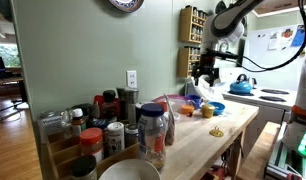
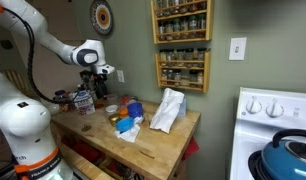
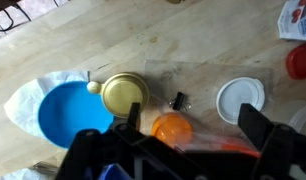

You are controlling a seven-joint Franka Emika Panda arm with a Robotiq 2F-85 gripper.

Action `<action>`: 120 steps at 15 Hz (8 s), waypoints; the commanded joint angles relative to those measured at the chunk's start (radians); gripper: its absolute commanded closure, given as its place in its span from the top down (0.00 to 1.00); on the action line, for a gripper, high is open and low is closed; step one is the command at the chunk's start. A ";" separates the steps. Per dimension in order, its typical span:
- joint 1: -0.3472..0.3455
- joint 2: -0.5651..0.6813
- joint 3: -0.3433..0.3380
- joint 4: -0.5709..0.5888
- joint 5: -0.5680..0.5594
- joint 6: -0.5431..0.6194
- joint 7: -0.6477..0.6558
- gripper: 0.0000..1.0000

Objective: Put the paper clip on the cranberries package

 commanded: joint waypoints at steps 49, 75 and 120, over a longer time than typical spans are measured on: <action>0.161 0.529 -0.158 0.079 -0.409 0.518 0.603 0.44; 0.217 0.136 0.021 0.224 0.110 -0.009 0.260 0.06; 0.374 0.528 0.186 0.731 -0.352 -0.363 1.018 0.06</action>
